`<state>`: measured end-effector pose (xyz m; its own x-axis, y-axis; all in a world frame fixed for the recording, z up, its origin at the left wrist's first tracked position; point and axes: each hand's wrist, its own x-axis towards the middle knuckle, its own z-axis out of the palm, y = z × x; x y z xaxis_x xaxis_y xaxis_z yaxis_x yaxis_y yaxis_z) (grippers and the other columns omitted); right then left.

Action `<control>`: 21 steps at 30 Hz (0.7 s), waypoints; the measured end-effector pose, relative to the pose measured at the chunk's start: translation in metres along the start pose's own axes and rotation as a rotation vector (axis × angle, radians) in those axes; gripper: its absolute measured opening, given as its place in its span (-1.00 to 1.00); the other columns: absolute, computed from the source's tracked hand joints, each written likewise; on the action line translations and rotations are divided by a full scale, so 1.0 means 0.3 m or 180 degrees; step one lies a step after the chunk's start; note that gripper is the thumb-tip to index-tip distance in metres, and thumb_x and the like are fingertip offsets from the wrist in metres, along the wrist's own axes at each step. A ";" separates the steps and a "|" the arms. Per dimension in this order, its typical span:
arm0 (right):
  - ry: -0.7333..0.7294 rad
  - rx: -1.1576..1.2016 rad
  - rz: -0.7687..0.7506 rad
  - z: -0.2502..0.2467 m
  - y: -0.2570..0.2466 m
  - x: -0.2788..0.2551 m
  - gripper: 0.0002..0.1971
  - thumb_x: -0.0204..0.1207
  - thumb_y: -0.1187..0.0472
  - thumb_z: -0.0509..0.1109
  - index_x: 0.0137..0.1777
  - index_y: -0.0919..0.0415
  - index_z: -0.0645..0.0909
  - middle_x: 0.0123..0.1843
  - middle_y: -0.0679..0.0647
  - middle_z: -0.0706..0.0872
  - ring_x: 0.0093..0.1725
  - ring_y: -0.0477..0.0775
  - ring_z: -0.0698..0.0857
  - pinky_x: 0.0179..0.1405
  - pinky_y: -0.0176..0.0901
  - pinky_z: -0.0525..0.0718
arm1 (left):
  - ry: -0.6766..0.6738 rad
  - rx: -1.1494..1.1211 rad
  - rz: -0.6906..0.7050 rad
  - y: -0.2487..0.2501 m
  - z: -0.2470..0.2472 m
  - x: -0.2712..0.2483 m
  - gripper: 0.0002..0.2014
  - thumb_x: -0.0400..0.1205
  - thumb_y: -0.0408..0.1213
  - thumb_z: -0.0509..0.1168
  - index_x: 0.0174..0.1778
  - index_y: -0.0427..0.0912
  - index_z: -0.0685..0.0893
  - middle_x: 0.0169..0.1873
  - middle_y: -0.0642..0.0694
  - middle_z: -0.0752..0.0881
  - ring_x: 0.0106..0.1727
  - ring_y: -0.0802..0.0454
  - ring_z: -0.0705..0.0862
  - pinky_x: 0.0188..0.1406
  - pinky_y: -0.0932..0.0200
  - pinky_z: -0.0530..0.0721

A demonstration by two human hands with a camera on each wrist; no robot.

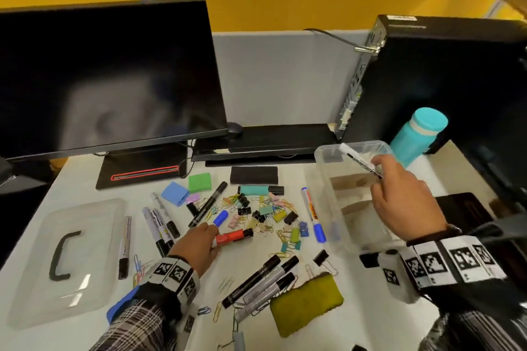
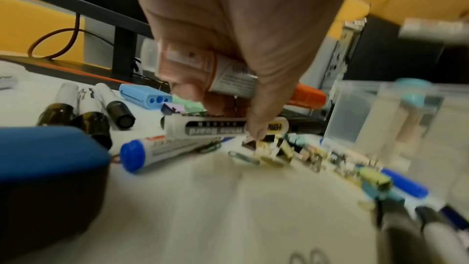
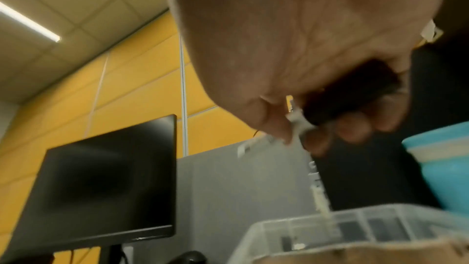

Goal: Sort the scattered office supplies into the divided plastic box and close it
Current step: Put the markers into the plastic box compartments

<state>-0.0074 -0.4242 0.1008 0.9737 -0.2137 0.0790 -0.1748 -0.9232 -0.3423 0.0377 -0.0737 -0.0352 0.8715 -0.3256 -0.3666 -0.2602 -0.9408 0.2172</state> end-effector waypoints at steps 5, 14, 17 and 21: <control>-0.0987 -0.1814 0.0252 -0.003 0.061 0.123 -0.64 0.54 0.20 0.13 0.32 -0.07 0.46 0.23 0.05 0.61 0.23 0.17 0.57 0.29 0.12 0.42 | 0.0260 -0.0344 0.0142 -0.009 -0.042 -0.017 -0.71 0.68 -0.03 0.14 0.29 0.00 0.51 0.16 -0.03 0.64 0.18 0.00 0.54 0.11 0.15 0.47; -0.1362 -0.0652 0.0091 0.071 0.104 0.209 -0.59 0.52 0.33 0.24 -0.09 -0.33 0.64 0.04 -0.25 0.68 0.16 0.02 0.63 0.35 0.11 0.48 | 0.0393 -0.0976 0.0411 0.002 -0.052 -0.057 -0.76 0.65 -0.05 0.22 0.19 0.00 0.55 0.01 0.02 0.63 -0.02 0.06 0.58 -0.05 0.19 0.51; -0.0811 -0.0190 0.0035 0.011 0.142 0.122 -0.60 0.52 0.40 0.23 0.06 -0.13 0.70 0.12 -0.10 0.66 0.18 0.07 0.62 0.30 0.09 0.53 | 0.0303 -0.1037 0.0382 0.000 -0.052 -0.094 -0.75 0.65 0.03 0.18 0.21 0.10 0.48 0.00 0.12 0.59 -0.06 0.10 0.63 -0.07 0.19 0.57; -0.0026 0.0149 0.0558 0.060 0.233 -0.019 -0.66 0.55 0.29 0.26 0.31 0.10 0.58 0.36 0.12 0.57 0.32 0.21 0.53 0.39 0.17 0.46 | 0.0237 -0.1120 0.0633 0.086 -0.120 -0.092 -0.77 0.64 0.08 0.17 0.17 0.16 0.50 -0.04 0.16 0.59 -0.08 0.16 0.64 0.00 0.12 0.64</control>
<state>-0.0224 -0.4818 0.0595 0.9301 -0.3673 0.0069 -0.3352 -0.8561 -0.3933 0.0218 -0.0858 0.0131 0.8496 -0.4781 -0.2226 -0.2798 -0.7664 0.5782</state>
